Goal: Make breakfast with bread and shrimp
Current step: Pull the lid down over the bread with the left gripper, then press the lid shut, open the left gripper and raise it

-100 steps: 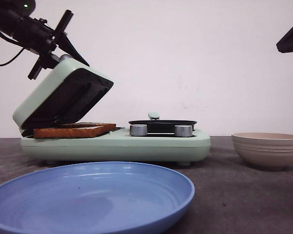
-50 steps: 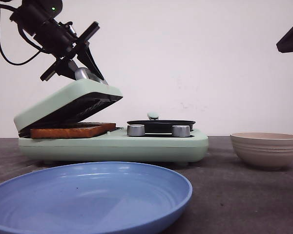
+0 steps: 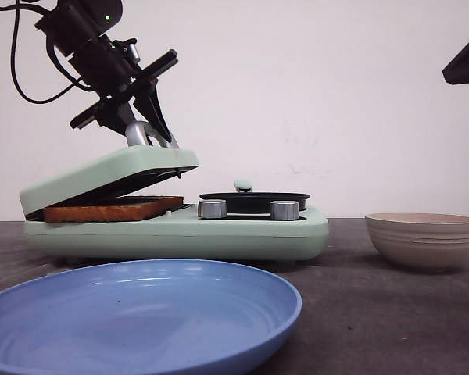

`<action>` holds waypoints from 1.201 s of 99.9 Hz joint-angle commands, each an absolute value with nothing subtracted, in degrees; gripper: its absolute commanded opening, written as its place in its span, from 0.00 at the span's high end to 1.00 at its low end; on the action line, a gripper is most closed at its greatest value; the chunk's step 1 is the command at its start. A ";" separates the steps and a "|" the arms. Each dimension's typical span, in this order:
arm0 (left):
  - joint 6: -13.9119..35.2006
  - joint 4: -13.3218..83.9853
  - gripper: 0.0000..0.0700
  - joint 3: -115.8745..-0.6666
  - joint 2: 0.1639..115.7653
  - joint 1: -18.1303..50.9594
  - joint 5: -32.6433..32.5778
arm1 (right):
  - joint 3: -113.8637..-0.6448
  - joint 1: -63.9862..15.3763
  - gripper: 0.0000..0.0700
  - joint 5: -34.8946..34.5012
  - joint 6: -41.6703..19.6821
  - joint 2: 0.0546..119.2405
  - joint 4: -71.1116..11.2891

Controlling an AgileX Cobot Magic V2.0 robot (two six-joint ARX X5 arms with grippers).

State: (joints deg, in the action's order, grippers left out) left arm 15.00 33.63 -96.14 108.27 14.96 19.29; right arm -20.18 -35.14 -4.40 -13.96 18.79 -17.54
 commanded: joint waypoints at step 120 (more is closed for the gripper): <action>6.68 39.90 0.25 -111.33 112.09 14.94 18.59 | -20.45 -35.48 1.00 -4.47 -15.09 18.96 -17.19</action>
